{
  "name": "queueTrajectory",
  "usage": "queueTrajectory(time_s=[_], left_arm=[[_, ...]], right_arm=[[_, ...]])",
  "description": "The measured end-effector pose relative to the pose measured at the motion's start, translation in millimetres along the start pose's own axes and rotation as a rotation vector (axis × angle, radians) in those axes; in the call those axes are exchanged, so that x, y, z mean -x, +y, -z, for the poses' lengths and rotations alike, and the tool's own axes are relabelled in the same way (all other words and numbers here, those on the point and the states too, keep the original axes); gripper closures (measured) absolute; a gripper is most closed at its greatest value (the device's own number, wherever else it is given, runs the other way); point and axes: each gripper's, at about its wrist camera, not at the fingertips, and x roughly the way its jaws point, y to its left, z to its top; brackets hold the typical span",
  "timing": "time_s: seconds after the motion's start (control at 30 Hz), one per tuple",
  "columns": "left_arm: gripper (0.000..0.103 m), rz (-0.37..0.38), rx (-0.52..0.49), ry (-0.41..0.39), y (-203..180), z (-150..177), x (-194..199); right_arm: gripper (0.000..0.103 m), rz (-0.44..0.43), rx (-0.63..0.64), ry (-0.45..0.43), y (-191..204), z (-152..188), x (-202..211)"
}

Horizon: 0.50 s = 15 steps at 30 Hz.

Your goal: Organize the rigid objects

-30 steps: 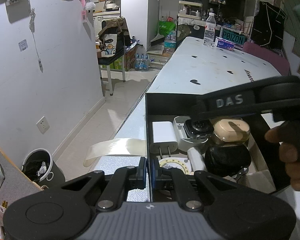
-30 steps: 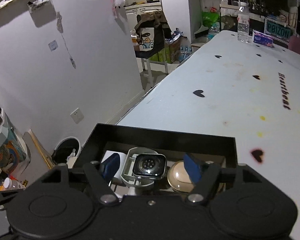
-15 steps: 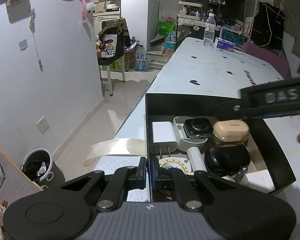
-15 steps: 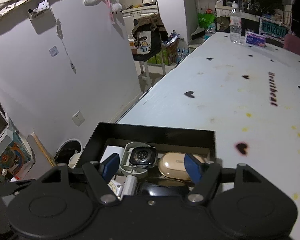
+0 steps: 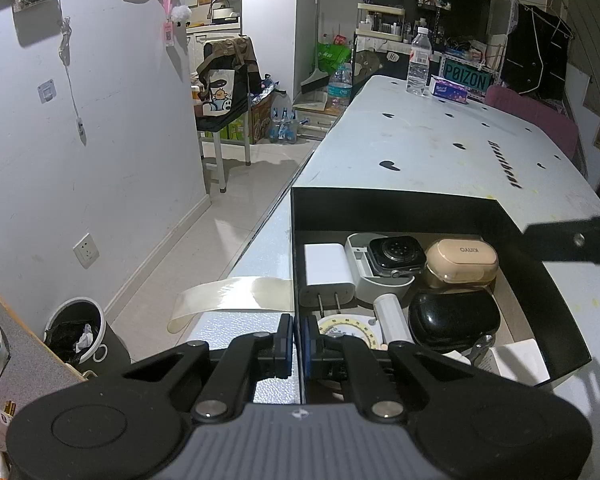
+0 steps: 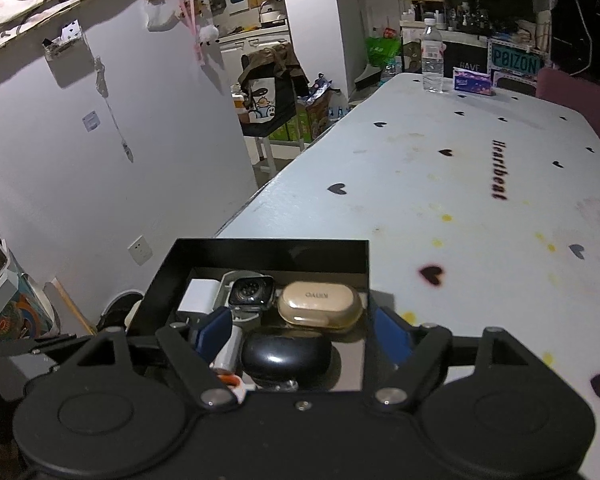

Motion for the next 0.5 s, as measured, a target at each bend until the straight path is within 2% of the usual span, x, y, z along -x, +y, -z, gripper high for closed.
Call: queueTrajectory(time_s=[0.4, 0.5], left_arm=[[0.098, -0.002, -0.001, 0.0, -0.5, 0.3, 0.0], [0.098, -0.003, -0.002, 0.0, -0.5, 0.2, -0.1]], right_arm=[[0.016, 0.073, -0.001, -0.026, -8.3, 23.5, 18.4], [0.009, 0.113, 0.006, -0.037, -10.3, 29.6, 20.5]])
